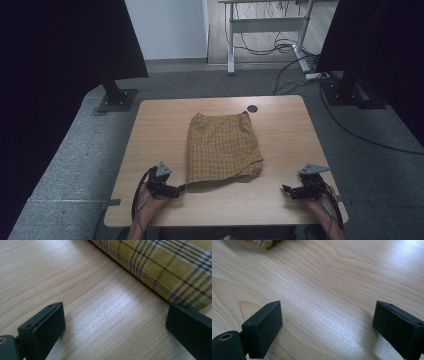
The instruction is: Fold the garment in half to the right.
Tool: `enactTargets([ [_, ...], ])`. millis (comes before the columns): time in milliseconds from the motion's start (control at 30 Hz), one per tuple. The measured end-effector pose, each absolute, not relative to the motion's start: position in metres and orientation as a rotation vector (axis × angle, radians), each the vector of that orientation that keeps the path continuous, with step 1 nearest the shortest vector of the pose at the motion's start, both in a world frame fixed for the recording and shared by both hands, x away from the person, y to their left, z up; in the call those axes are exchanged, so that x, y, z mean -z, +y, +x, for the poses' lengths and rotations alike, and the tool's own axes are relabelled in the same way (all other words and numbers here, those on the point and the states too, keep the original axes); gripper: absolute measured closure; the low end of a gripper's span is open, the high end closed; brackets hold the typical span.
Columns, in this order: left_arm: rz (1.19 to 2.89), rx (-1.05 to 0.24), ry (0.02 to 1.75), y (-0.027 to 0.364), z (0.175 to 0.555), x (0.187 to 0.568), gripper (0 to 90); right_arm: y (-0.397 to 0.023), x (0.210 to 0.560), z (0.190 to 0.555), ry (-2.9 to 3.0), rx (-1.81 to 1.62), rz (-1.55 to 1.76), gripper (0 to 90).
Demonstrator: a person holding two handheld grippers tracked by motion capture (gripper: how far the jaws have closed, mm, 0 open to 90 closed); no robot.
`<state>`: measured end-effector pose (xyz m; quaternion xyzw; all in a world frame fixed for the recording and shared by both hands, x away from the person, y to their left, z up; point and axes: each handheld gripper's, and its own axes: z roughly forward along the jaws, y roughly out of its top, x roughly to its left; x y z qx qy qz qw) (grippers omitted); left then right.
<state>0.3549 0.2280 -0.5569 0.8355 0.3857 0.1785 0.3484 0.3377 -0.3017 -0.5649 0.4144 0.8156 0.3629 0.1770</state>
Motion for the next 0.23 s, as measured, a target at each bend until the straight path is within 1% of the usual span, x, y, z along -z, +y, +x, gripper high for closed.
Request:
enactTargets([
  [100, 2.166, -0.463, 1.000, 0.2280, 0.3548, 0.5569, 2.4, -0.3005, 0.5657, 0.3381, 2.302, -1.025, 1.174, 5.7],
  [233, 2.166, -0.462, 0.999, 0.2279, 0.3548, 0.5569, 2.3, -0.2999, 0.5658, 0.3384, 2.303, -1.018, 1.180, 4.8],
])
